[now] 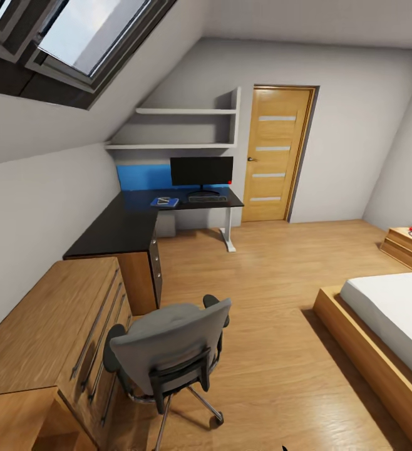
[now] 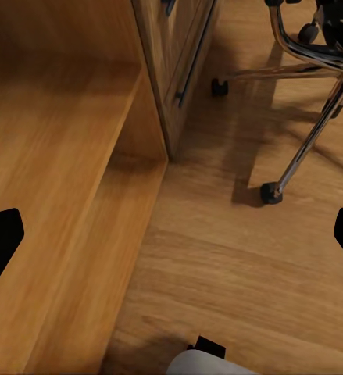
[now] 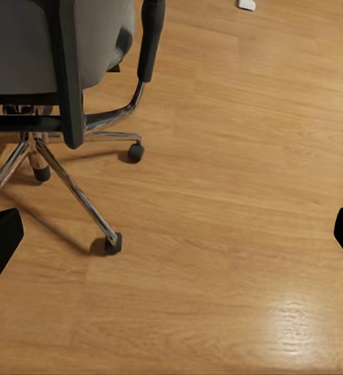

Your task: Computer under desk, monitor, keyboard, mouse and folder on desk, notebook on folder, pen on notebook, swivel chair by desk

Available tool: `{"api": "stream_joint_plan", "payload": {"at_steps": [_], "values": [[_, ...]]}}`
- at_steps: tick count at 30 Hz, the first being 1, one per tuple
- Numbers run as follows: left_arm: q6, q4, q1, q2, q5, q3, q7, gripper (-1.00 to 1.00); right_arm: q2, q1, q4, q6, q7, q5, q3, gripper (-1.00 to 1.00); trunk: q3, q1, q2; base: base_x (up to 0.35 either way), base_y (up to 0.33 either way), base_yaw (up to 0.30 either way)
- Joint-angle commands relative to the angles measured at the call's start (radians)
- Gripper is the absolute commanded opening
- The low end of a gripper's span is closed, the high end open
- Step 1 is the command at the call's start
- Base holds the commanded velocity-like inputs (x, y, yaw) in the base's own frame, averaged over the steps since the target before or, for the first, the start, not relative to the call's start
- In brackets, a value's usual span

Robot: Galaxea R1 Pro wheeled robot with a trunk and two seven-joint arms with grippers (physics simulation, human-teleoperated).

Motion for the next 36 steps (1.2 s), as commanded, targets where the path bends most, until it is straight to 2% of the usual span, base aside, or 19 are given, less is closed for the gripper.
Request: {"api": "stream_joint_plan", "payload": {"at_steps": [1,12,29,33,36], "values": [[-0.001,-0.002,0.000,-0.001,-0.002,0.004,0.001,1.00,0.000,-0.001,0.001,-0.003,-0.001,-0.009,0.009,1.00,-0.001,0.000,-0.001,-0.047,0.007,0.000],[-0.002,-0.002,0.000,-0.001,-0.003,0.004,0.001,1.00,0.000,-0.001,0.001,-0.003,-0.001,-0.009,0.008,1.00,-0.001,0.000,-0.001,-0.115,0.037,0.000],[-0.006,-0.008,0.000,0.001,0.002,0.008,0.014,1.00,-0.003,-0.001,-0.001,-0.009,-0.001,-0.010,0.007,1.00,-0.001,0.000,-0.001,-0.004,0.001,0.000],[0.021,-0.012,0.000,0.002,0.004,0.009,0.015,1.00,-0.004,-0.001,-0.002,-0.005,-0.003,-0.015,0.002,1.00,-0.014,0.016,-0.029,0.000,0.000,0.000],[0.075,-0.026,0.001,0.002,0.009,0.010,0.016,1.00,-0.004,-0.001,-0.002,-0.004,-0.004,-0.016,0.000,1.00,-0.023,0.027,-0.050,0.000,0.000,0.000]]}}
